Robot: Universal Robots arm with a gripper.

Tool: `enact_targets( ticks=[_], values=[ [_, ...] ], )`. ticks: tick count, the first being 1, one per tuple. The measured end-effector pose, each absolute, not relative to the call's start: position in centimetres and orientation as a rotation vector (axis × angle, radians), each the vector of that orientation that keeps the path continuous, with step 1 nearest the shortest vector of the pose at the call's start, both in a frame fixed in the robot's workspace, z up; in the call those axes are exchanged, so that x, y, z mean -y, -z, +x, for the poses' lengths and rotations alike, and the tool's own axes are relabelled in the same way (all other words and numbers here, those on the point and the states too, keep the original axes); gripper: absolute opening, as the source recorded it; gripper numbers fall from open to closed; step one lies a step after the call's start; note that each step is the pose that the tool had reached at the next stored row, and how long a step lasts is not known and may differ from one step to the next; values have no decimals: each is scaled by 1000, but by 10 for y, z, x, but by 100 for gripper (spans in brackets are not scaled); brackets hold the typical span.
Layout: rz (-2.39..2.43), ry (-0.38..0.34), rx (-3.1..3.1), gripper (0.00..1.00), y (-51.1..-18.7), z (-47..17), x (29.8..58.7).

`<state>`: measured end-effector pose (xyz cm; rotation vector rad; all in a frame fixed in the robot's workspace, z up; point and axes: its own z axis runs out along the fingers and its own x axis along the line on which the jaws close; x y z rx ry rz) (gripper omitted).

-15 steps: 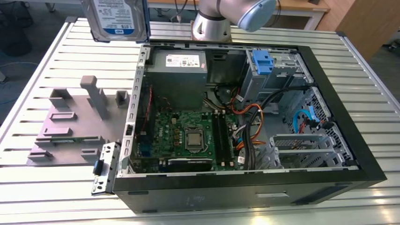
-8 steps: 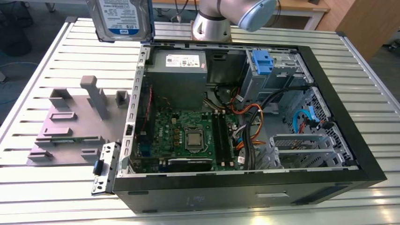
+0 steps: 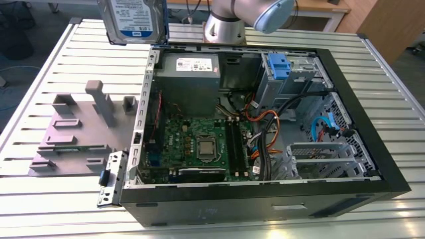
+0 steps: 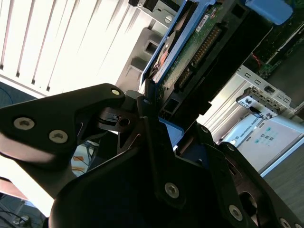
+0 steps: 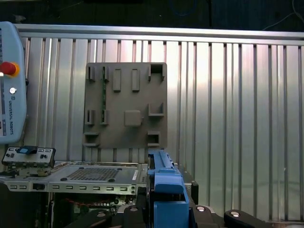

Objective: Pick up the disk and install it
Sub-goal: 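Pick up the disk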

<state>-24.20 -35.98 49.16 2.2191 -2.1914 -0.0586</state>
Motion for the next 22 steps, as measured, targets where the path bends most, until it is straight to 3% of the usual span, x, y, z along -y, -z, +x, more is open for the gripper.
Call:
enact_targets(
  ticks=[22],
  values=[
    [2219, 59, 2191, 36, -492, -218, 360]
  ],
)
